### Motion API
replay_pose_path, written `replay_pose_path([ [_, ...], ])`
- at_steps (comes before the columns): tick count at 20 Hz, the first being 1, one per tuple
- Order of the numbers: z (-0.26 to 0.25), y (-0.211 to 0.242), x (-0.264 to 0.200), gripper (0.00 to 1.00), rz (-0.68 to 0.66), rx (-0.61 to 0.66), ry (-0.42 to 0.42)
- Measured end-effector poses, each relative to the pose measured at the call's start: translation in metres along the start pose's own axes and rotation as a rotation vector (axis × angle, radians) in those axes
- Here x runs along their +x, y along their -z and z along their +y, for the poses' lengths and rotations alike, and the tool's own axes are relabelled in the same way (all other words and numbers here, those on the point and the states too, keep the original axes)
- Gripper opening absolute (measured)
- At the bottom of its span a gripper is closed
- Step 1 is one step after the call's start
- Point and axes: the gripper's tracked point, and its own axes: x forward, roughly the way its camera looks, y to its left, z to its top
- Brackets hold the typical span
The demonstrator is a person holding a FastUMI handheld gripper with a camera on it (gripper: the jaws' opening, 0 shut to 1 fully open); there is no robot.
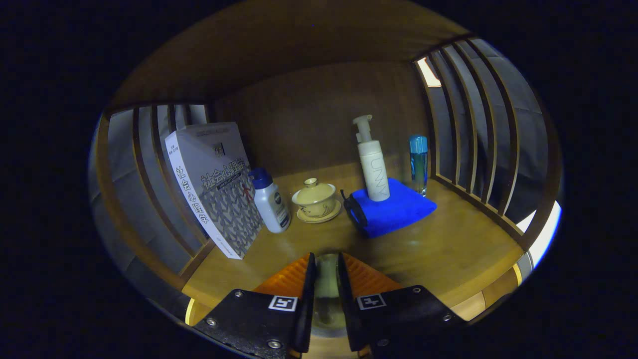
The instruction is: Pull open the drawer, take out the items inside it, and place them on the countertop above the cabinet.
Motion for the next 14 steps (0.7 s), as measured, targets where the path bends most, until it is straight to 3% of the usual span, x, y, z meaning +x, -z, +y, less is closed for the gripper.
replay_pose_path([
  [5, -0.007, -0.016, -0.028, 0.84, -0.103, -0.066, 0.022],
  [6, -0.005, -0.020, -0.037, 0.89, -0.134, -0.077, 0.019],
  [7, -0.003, -0.022, -0.047, 0.93, -0.166, -0.089, 0.009],
  [14, 0.000, 0.000, -0.126, 0.93, -0.281, -0.125, -0.026],
])
